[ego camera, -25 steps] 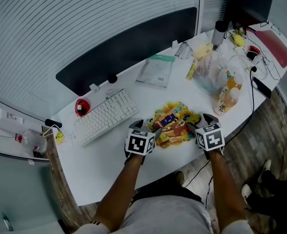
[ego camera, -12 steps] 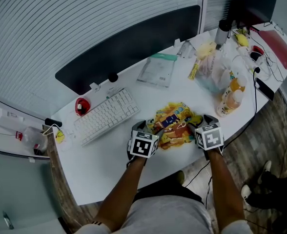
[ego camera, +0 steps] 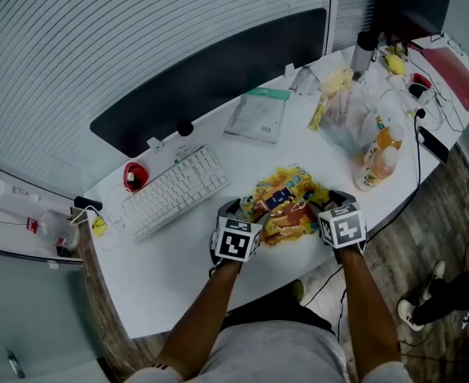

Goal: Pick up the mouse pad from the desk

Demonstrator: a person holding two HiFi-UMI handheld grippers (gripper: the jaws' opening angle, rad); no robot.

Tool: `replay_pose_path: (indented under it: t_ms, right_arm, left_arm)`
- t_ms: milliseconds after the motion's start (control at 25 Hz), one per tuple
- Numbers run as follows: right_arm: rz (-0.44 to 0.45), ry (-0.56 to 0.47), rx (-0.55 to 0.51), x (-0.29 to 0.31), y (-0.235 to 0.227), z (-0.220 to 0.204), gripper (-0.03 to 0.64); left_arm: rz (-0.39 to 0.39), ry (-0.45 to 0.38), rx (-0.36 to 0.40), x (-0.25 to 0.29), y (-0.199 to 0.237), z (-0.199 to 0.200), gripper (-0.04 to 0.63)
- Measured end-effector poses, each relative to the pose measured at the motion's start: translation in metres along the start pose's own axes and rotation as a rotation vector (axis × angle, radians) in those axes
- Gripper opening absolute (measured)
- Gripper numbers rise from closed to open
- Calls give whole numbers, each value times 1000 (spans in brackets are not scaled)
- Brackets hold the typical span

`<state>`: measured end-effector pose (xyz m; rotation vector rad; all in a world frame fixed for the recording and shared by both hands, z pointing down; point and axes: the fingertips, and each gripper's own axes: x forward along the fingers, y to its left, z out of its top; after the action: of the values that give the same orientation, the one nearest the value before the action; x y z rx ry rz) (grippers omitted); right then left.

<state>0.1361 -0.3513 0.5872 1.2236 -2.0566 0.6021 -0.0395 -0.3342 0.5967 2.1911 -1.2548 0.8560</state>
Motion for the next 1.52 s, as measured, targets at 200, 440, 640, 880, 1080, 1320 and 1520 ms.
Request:
replay_pose_path:
  t_ms: [200, 440, 640, 880, 1080, 1320, 1520]
  right_arm:
    - [40, -34, 4, -5, 9, 4, 204]
    - [112, -169, -79, -22, 24, 20, 139]
    - [187, -329, -200, -46, 41, 31, 109]
    - [289, -455, -233, -70, 51, 40, 95]
    - [421, -512, -255, -89, 63, 46, 94]
    - [520, -524, -281, -107, 73, 49, 93]
    - [511, -528, -307, -109, 76, 54, 94]
  left_arm:
    - [-4, 2, 7, -1, 1, -1, 362]
    - [-26, -12, 56, -2, 2, 1, 362]
    - [-89, -77, 124, -11, 5, 13, 362]
    - [-208, -151, 196, -20, 5, 32, 362]
    - [-308, -177, 317, -22, -3, 46, 364]
    - [-512, -185, 382, -29, -21, 49, 364]
    - [-571, -190, 359, -36, -27, 47, 283]
